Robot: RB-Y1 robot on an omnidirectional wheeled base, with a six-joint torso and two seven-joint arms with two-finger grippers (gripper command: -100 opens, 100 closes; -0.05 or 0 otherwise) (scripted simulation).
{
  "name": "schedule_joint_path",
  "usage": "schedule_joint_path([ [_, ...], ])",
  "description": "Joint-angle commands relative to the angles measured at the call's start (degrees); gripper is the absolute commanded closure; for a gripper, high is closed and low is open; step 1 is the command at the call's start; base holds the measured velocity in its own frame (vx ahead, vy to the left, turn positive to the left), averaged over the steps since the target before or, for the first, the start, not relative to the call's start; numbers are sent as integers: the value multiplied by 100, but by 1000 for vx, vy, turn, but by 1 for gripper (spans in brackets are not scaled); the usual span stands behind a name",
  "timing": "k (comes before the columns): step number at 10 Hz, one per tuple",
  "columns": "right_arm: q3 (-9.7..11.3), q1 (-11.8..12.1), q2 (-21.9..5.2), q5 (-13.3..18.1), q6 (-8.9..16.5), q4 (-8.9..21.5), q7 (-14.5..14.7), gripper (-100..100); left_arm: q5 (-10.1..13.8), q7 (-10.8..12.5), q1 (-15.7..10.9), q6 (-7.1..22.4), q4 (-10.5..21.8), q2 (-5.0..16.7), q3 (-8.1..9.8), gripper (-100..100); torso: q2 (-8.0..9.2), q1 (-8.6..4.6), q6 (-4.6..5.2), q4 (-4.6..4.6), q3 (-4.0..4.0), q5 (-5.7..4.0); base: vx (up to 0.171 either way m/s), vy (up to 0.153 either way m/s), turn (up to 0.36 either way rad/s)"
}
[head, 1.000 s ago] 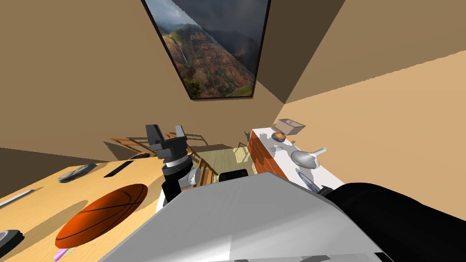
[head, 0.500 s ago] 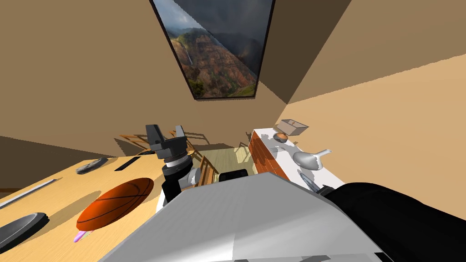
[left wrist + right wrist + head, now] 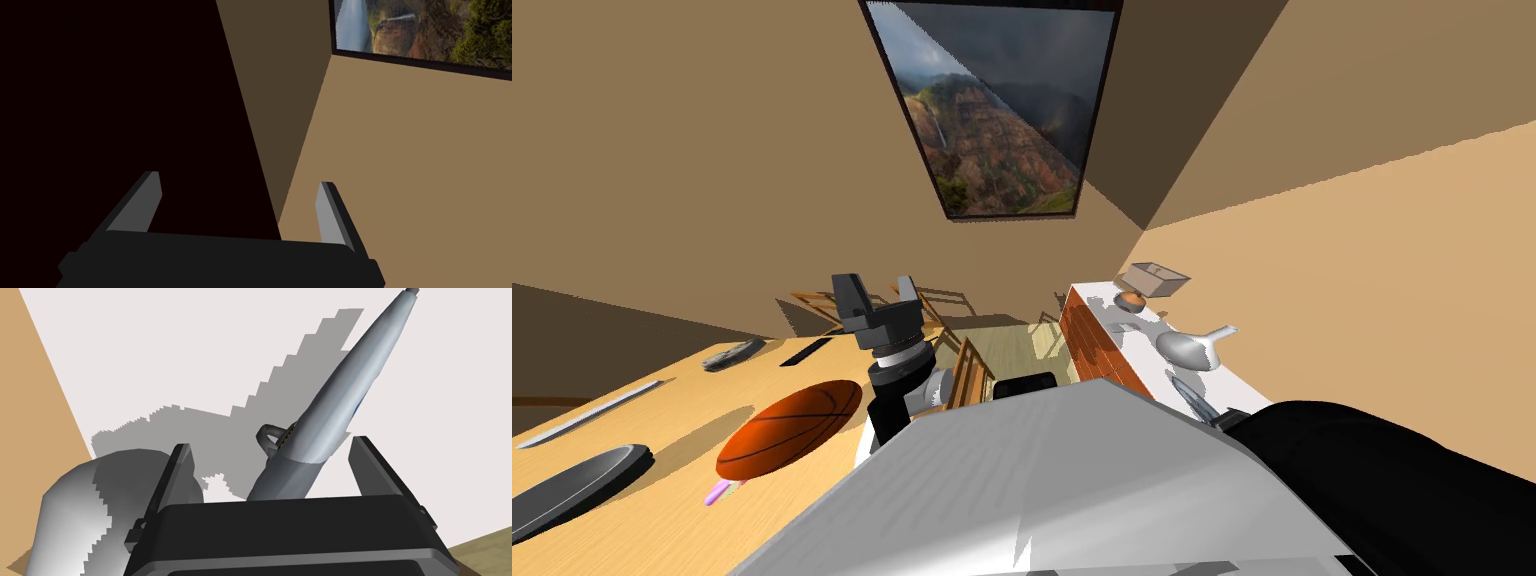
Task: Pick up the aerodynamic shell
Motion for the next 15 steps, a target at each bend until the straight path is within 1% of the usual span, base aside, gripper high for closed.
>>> schedule_joint_path([
  [1,92,-286,-129,286,-139,286,-286,-100,0,0,0,0,0,0,0,0,0,0,0,0,0,0,-93,87,321],
  [2,92,-334,-129,480,-139,400,-466,-100,0,0,-2,0,1,-1,-1,0,22,27,-10,4,11,5,-97,72,116],
  [3,92,-334,-129,480,-139,400,-761,-100,0,0,0,0,0,-1,0,0,29,24,5,6,17,8,-24,-2,-80],
  [4,92,-334,-129,480,-139,400,-838,-100,0,0,0,0,0,0,0,0,17,6,4,4,10,2,-11,-1,11],
  [5,92,-334,-129,480,-139,400,-838,-100,0,0,0,0,0,0,0,0,8,1,1,2,5,1,-2,-1,23],
  [6,54,-321,-113,563,-164,376,-888,-100,0,0,0,0,0,0,0,0,3,-1,2,1,2,0,0,0,0],
  [7,61,-324,-116,548,-157,381,-877,100,0,0,0,0,0,0,0,0,1,0,2,0,1,0,0,0,0],
  [11,59,-325,-109,543,-161,380,-889,100,0,0,0,0,0,0,0,0,-2,4,-2,-3,-2,5,0,-2,-2],
  [12,59,-324,-108,543,-162,380,-889,0,0,0,0,0,0,0,0,0,-2,5,-2,-3,-2,6,0,0,0],
  [13,0,-38,-1,257,1,94,-603,100,0,0,0,0,0,0,0,0,-2,7,-2,-3,-2,7,83,-60,-260],
  [14,0,-1,-1,217,1,0,-546,100,0,0,2,0,-1,1,1,0,-17,-7,17,-9,-12,4,92,-68,-170],
  [15,0,-1,-1,322,1,0,-549,100,0,0,1,0,0,1,1,0,-24,-11,2,-8,-15,3,47,-31,4],
])
